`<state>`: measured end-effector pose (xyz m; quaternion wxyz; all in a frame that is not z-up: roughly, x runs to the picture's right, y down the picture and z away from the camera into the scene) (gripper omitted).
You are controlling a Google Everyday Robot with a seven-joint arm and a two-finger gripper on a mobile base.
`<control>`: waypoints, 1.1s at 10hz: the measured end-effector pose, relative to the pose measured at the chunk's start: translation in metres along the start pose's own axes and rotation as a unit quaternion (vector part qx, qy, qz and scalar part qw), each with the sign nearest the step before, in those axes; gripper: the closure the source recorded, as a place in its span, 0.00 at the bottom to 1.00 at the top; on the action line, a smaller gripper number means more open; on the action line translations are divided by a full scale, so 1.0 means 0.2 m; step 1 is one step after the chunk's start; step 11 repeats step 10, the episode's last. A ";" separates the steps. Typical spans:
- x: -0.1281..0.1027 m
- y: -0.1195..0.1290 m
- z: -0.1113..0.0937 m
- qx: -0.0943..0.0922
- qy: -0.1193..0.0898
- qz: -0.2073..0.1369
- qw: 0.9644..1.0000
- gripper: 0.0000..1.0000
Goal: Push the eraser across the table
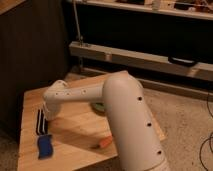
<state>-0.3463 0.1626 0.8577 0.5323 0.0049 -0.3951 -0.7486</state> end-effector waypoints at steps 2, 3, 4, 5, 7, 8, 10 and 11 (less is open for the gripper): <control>0.01 -0.11 0.04 0.009 -0.007 -0.014 1.000 0.69; 0.02 -0.13 0.05 0.012 -0.008 -0.016 1.000 0.69; 0.02 -0.14 0.05 0.016 -0.010 -0.019 1.000 0.69; 0.02 -0.17 0.05 0.019 -0.011 -0.023 0.999 0.69; 0.02 -0.19 0.06 0.026 -0.015 -0.027 0.999 0.69; 0.02 -0.18 0.06 0.029 -0.016 -0.024 0.999 0.69; 0.02 -0.10 0.01 0.040 -0.008 -0.012 0.999 0.69; 0.02 -0.10 0.01 0.040 -0.008 -0.012 0.999 0.69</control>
